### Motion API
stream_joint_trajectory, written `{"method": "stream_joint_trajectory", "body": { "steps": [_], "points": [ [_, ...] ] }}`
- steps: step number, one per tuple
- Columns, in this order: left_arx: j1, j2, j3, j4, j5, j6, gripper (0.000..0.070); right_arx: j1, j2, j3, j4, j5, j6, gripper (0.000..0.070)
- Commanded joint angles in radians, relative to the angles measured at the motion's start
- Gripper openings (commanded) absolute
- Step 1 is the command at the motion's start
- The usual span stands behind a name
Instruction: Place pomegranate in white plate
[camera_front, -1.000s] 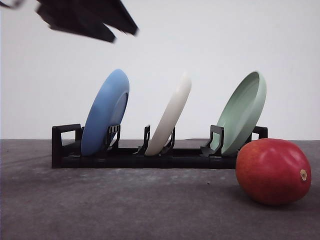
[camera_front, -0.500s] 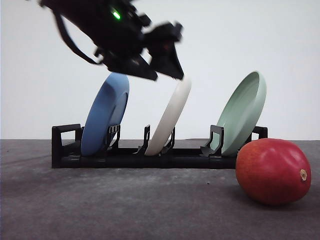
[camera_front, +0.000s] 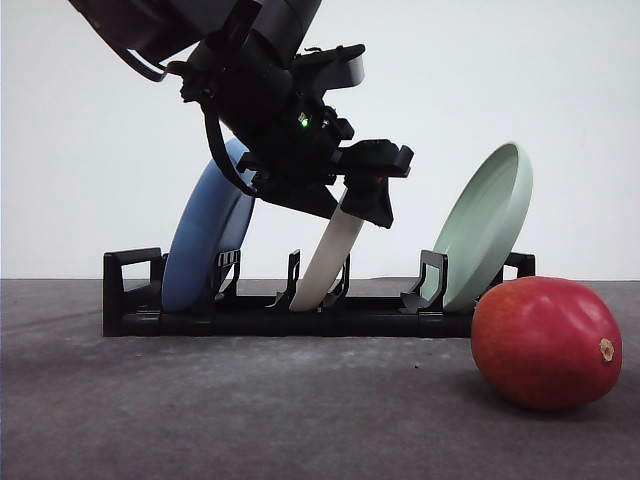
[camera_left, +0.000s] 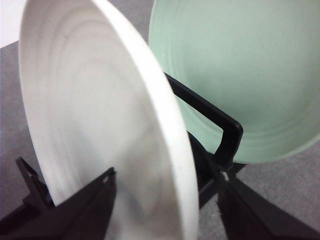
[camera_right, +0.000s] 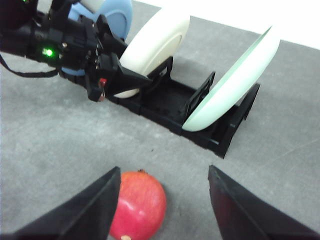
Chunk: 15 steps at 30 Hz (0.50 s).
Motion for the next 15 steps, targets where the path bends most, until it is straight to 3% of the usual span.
{"method": "stream_joint_trajectory", "body": {
  "steps": [1, 5, 7, 15],
  "points": [
    [-0.010, 0.019, 0.024, 0.011, -0.003, 0.000, 0.0233, 0.004, 0.001, 0.015, 0.016, 0.004, -0.006, 0.0356],
    [-0.012, 0.014, 0.024, 0.011, -0.003, -0.001, 0.0063, 0.004, 0.001, 0.015, 0.036, 0.004, -0.005, 0.0356],
    [-0.012, 0.008, 0.024, 0.003, -0.003, -0.003, 0.0026, 0.004, 0.001, 0.015, 0.045, 0.004, -0.005, 0.0356],
    [-0.014, -0.067, 0.024, -0.048, -0.003, -0.026, 0.0015, 0.004, 0.001, 0.015, 0.050, 0.004, -0.005, 0.0356]
  ]
}}
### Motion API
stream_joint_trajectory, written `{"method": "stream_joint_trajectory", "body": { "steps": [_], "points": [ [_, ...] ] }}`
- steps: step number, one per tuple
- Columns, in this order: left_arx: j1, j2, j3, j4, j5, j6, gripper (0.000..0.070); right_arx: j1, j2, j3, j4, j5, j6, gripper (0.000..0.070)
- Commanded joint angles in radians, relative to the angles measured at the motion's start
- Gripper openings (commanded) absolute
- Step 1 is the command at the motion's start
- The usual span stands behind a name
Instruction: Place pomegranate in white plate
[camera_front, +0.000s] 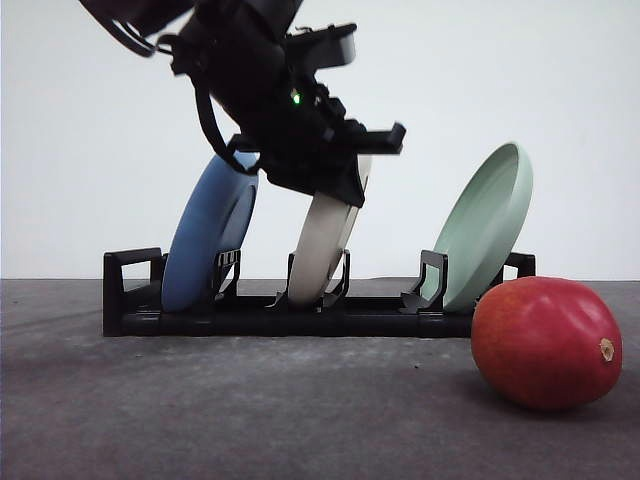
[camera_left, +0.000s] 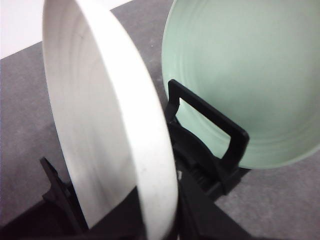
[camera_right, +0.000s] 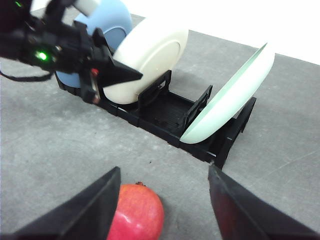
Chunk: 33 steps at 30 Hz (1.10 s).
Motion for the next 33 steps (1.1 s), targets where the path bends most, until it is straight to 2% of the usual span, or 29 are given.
{"method": "stream_joint_trajectory", "body": {
  "steps": [1, 9, 16, 21, 29, 33],
  "points": [
    [-0.013, -0.018, 0.021, 0.010, 0.015, -0.023, 0.0015, 0.005, 0.001, 0.015, 0.012, 0.004, -0.005, 0.0356],
    [-0.013, -0.124, 0.021, 0.008, 0.015, -0.173, 0.0015, 0.005, 0.001, 0.015, 0.013, 0.004, -0.005, 0.0356],
    [-0.033, -0.238, 0.021, -0.067, 0.016, -0.232, 0.0015, 0.005, 0.001, 0.015, 0.013, 0.004, -0.005, 0.0356],
    [-0.065, -0.342, 0.021, -0.243, 0.016, -0.246, 0.0015, 0.005, 0.001, 0.015, 0.013, 0.004, -0.005, 0.0356],
    [-0.136, -0.501, 0.021, -0.613, 0.016, -0.245, 0.0014, 0.005, 0.001, 0.015, 0.013, 0.004, -0.004, 0.0356],
    [-0.186, -0.542, 0.020, -0.755, 0.015, -0.215, 0.0014, 0.005, 0.001, 0.015, 0.013, 0.003, -0.004, 0.0356]
  ]
}}
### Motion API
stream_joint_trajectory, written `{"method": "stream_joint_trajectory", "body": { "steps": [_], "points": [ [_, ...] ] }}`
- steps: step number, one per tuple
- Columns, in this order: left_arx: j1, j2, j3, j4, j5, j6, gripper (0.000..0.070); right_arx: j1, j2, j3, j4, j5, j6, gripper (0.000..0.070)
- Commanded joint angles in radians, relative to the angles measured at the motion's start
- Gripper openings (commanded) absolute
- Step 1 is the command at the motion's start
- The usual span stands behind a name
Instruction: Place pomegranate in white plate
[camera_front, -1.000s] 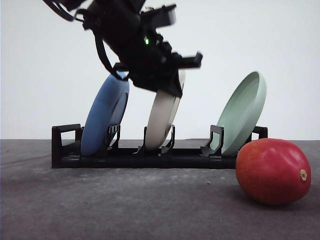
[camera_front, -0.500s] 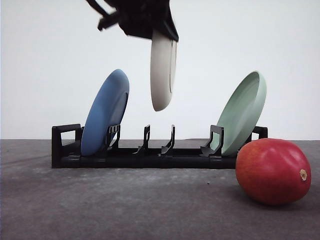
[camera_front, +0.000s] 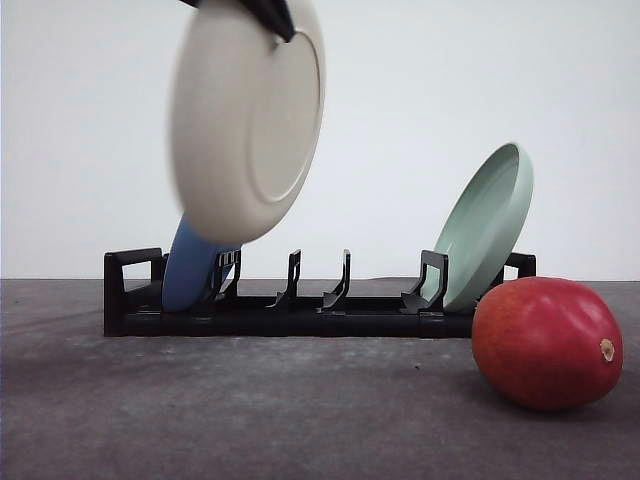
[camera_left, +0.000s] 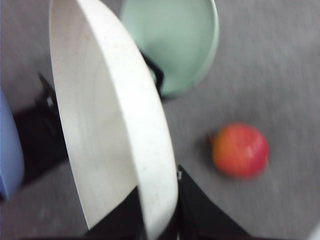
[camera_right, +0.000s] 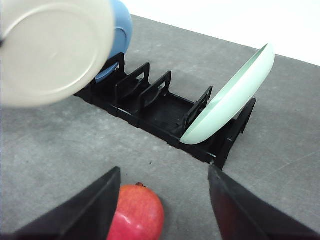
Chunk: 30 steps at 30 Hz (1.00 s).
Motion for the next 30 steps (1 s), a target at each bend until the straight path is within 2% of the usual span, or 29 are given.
{"method": "stream_joint_trajectory", "body": {
  "steps": [1, 3, 5, 9, 13, 19, 22, 26, 30],
  "points": [
    [-0.029, 0.001, 0.019, -0.036, -0.001, 0.045, 0.0014, 0.004, 0.001, 0.015, 0.011, 0.003, -0.004, 0.0356],
    [-0.056, -0.003, 0.015, -0.076, -0.016, 0.103, 0.0013, 0.004, 0.001, 0.015, 0.011, 0.003, -0.004, 0.0356],
    [-0.087, -0.003, 0.004, -0.101, -0.069, 0.174, 0.0013, 0.004, 0.001, 0.015, 0.011, 0.003, -0.004, 0.0356],
    [-0.145, -0.001, -0.051, -0.087, -0.138, 0.266, 0.0013, 0.004, 0.001, 0.015, 0.010, 0.003, -0.004, 0.0356],
    [-0.192, 0.000, -0.134, -0.029, -0.172, 0.317, 0.0013, 0.004, 0.001, 0.015, 0.009, 0.003, -0.004, 0.0356],
    [-0.273, 0.019, -0.251, 0.093, -0.300, 0.401, 0.0011, 0.004, 0.001, 0.015, 0.005, 0.003, -0.004, 0.0356],
    [-0.295, 0.057, -0.277, 0.139, -0.323, 0.471, 0.0011, 0.004, 0.001, 0.015, 0.006, 0.004, -0.004, 0.0356],
    [-0.299, 0.159, -0.278, 0.142, -0.351, 0.576, 0.0010, 0.004, 0.002, 0.015, 0.006, 0.004, -0.004, 0.0356],
    [-0.299, 0.264, -0.278, 0.161, -0.351, 0.612, 0.0011, 0.004, 0.002, 0.015, 0.006, 0.004, -0.004, 0.0356]
  ]
}}
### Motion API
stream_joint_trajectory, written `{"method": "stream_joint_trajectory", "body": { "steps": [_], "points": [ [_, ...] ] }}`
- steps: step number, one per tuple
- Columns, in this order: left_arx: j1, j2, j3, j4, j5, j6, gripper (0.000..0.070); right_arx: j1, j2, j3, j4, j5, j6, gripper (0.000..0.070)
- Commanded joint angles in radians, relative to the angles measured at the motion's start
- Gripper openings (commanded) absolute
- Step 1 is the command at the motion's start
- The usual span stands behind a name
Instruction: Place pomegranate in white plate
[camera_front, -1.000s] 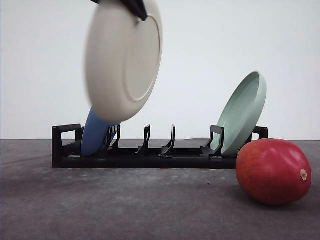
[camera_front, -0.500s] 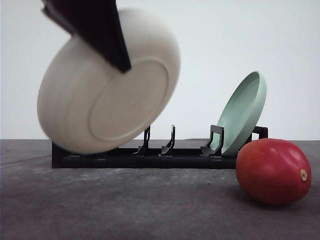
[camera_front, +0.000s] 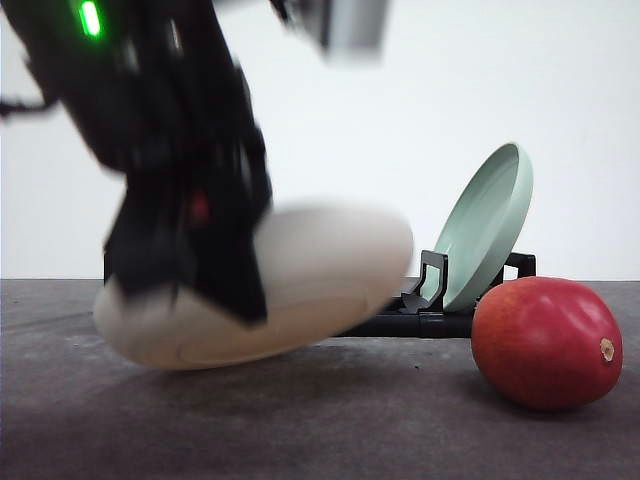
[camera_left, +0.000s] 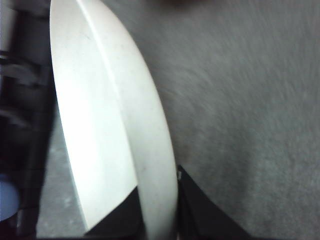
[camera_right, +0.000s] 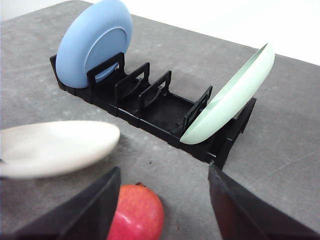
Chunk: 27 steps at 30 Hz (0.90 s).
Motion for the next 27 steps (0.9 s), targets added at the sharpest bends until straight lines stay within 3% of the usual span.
{"method": "stream_joint_trajectory", "body": {
  "steps": [1, 8, 13, 18, 21, 27],
  "points": [
    [-0.012, 0.048, 0.006, 0.025, -0.006, 0.043, 0.0011, 0.005, 0.002, 0.015, 0.006, 0.004, -0.004, 0.0356],
    [-0.012, 0.156, 0.006, 0.065, -0.006, 0.051, 0.0054, 0.005, 0.002, 0.015, 0.006, 0.004, -0.004, 0.0356],
    [-0.013, 0.158, 0.007, 0.063, -0.006, 0.030, 0.0271, 0.005, 0.002, 0.015, 0.006, 0.004, -0.004, 0.0356],
    [-0.012, 0.127, 0.017, 0.020, 0.001, -0.026, 0.0382, 0.005, 0.002, 0.015, 0.006, 0.004, -0.004, 0.0356],
    [-0.007, 0.087, 0.034, -0.026, 0.062, -0.092, 0.0446, 0.005, 0.002, 0.015, 0.007, 0.004, -0.004, 0.0356],
    [0.072, -0.050, 0.046, -0.083, 0.307, -0.251, 0.0447, 0.005, 0.002, 0.015, 0.007, 0.004, -0.004, 0.0356]
  ]
}}
